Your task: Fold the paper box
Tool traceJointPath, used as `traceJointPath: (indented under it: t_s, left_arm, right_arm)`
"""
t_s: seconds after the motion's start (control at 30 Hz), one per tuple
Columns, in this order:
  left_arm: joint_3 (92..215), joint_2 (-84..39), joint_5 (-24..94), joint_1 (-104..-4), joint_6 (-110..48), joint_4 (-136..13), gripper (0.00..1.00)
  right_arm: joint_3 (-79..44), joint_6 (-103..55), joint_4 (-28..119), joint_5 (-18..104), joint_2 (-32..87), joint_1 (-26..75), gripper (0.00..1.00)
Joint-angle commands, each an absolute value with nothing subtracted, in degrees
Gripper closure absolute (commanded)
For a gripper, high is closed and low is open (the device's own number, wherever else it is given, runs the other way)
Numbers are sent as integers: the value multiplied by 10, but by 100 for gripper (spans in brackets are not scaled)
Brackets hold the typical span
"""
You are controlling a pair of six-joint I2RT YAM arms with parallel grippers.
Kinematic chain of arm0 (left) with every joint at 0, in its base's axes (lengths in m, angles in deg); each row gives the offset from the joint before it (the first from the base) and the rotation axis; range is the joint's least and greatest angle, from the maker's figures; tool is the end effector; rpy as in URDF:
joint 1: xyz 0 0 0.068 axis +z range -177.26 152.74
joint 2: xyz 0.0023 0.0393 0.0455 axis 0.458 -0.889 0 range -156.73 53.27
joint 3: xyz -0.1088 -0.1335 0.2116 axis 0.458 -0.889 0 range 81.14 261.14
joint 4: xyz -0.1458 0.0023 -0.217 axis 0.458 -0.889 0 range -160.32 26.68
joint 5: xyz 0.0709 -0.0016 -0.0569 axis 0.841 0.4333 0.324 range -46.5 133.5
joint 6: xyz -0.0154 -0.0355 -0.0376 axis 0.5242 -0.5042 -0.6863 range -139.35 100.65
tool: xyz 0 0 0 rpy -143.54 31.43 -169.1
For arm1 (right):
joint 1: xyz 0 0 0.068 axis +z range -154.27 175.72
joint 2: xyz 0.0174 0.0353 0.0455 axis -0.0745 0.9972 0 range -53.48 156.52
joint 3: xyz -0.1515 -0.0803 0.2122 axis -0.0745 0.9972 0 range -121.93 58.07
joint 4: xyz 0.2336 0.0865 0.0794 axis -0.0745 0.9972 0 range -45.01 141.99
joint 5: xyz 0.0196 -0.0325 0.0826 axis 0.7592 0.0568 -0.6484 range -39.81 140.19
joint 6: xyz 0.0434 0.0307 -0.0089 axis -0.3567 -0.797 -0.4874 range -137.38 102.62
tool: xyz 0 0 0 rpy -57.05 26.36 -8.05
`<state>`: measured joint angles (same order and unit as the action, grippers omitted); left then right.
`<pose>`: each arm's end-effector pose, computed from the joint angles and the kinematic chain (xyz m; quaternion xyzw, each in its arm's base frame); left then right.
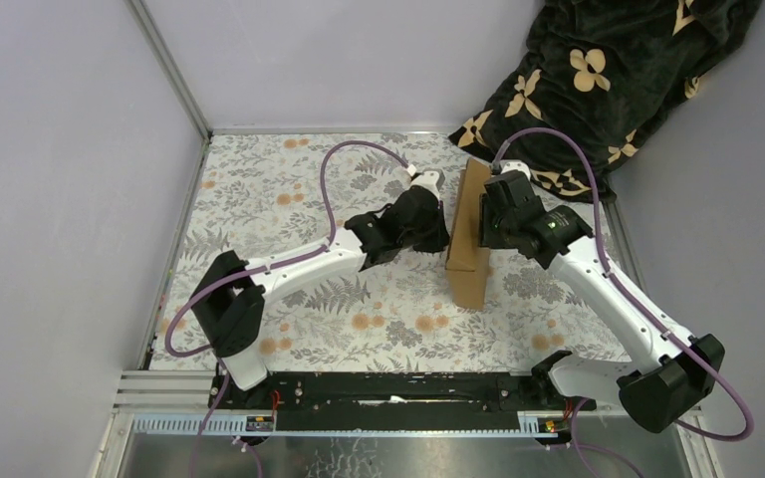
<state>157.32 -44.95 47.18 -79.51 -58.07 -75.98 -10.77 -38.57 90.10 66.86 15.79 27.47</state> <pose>0.2451 -0.3129 0.2761 0.0895 0.8809 -0.3108 0.3455 0.2160 0.1218 0.3415 -0.0297 0.9171 0.0468 0.3949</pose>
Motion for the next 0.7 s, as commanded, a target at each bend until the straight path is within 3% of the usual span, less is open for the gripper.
traceJointPath:
  t_s: [0.0,0.43,0.67]
  left_arm:
    - [1620,-463,446,-805,-582,-724,85]
    - [1649,-480,440,-805,-577,-732,84]
    - [1654,-484,439,-806,-578,-732,84]
  right_arm:
    - [-85,-386,851,631,134,248,57]
    - [-122,-369,831,600,93,221,50]
    - [-136,-367,837,568,108,221,55]
